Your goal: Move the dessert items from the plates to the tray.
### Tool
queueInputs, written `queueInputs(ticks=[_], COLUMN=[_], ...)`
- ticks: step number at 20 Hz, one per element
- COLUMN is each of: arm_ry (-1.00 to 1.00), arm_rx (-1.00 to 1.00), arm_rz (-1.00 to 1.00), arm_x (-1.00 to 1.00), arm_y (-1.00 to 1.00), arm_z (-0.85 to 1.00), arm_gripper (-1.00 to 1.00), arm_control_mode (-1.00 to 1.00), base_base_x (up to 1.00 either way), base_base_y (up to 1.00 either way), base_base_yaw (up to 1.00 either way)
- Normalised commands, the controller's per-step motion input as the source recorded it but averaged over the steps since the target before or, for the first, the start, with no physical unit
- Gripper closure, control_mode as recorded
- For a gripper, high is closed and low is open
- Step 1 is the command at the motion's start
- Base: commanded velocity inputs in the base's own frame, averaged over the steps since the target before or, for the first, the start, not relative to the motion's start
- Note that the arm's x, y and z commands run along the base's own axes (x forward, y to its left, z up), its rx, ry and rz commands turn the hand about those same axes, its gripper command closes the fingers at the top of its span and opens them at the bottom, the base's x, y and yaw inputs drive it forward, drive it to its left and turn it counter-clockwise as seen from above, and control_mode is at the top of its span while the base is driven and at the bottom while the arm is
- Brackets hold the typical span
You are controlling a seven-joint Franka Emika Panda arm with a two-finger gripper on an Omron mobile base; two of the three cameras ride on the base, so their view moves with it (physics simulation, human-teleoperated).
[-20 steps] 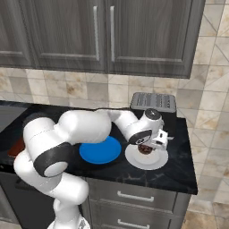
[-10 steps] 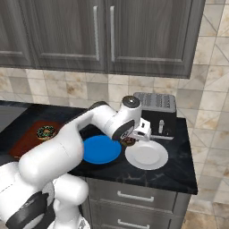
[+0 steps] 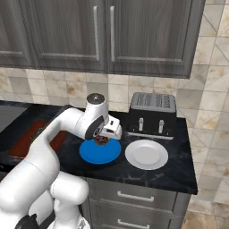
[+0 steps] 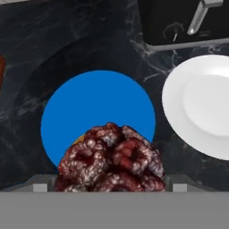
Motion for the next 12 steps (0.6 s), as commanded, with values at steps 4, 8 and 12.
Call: queueInputs(ticks=[4,8,12], arm_ry=[0.10,0.12,0.12], arm_rx=[0.00,0.00,0.00], arm_rz=[0.02,0.03,0.04], arm_x=[-0.09,-0.06,-0.02], arm_y=[1.00,1.00,1.00], arm_z=[0.03,0.06,0.03], arm_gripper=[1.00,1.00,1.00], arm_control_mode=[-1.00,-1.00,-1.00], base_base_x=[0.00,0.00,0.00], base_base_y=[0.00,0.00,0.00], base_base_yaw=[0.00,0.00,0.00])
